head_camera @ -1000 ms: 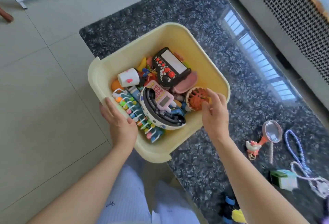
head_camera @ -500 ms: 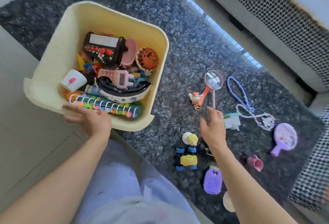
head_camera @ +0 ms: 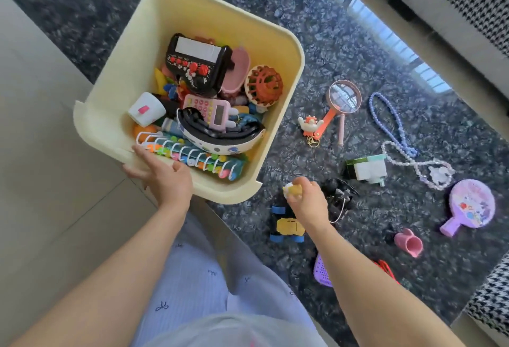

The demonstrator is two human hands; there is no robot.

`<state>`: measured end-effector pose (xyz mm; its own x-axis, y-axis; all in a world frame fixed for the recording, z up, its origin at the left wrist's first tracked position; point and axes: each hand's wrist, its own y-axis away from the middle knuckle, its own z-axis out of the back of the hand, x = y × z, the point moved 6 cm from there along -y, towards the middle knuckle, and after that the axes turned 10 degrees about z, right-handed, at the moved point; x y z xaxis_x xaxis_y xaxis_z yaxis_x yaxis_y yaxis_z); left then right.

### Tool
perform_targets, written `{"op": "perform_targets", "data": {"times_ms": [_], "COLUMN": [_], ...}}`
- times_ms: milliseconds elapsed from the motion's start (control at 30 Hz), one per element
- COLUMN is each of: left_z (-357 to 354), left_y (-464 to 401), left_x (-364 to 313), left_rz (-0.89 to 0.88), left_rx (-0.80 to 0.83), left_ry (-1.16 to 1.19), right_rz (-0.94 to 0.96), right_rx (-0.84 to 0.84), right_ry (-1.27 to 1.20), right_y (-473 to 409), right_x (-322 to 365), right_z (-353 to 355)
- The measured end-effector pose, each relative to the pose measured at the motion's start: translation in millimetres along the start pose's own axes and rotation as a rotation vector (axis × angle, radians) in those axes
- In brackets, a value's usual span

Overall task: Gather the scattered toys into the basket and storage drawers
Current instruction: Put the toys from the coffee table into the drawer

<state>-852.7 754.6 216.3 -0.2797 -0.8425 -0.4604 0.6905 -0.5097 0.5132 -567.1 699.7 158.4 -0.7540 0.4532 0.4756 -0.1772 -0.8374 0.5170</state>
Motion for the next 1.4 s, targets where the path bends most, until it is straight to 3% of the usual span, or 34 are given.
{"op": "perform_targets", "data": {"times_ms": [100, 167, 233, 333, 433, 567, 667, 900, 1033, 1133, 1233, 1300, 1400], "left_z": [-4.8, -7.4, -8.6, -9.3, -7.7, -3.5, -1.3, 3.7, 3.8, 4.0, 2.9, 3.3, 4.5], "left_y": [-9.8, -15.3, -16.6, -17.1, -18.8, -22.3, -23.6, -18.7, -17.7, -20.4, -20.0, -19.8, -18.9], "left_x": [9.2, 12.7, 15.6, 13.7, 12.8, 9.9, 8.8, 2.7, -0.3, -1.8, -0.7, -0.6, -1.5], "left_rz": [-0.008, -0.009, 0.014, 0.012, 0.011, -0.009, -0.041, -0.063, -0.074, -0.113, -0.108, -0.099, -0.085], "left_rx": [0.005, -0.005, -0.013, -0.005, 0.012, 0.010, -0.016, -0.049, -0.028, -0.029, -0.032, -0.046, -0.057], "left_ry": [-0.010, -0.025, -0.052, -0.102, -0.126, -0.145, -0.124, -0.128, -0.086, -0.043, -0.039, -0.041, -0.042], "right_rz": [-0.063, 0.089, 0.341, 0.579, 0.623, 0.491, 0.352, 0.221, 0.215, 0.201, 0.061, 0.017, 0.088], "right_rx": [-0.346, -0.589, -0.675, -0.489, -0.275, -0.463, -0.448, 0.186, 0.333, 0.283, 0.163, -0.033, -0.467], "right_ry": [-0.321, -0.500, -0.500, -0.297, -0.100, -0.230, -0.224, 0.291, 0.549, 0.510, 0.239, 0.074, -0.263], "right_y": [-2.1, 1.1, 1.6, -16.5, -36.6, -27.9, -8.6, 46.5, 46.6, 32.4, 19.3, 15.5, 20.7], "right_x": [20.5, 55.3, 102.7, 165.8, 192.6, 160.3, 105.4, 10.2, -3.8, 3.0, 16.3, 29.9, 69.7], "right_z": [42.3, 79.0, 109.3, 116.3, 94.0, 88.6, 67.3, -25.4, -51.0, -49.2, -23.3, 10.0, 75.3]}}
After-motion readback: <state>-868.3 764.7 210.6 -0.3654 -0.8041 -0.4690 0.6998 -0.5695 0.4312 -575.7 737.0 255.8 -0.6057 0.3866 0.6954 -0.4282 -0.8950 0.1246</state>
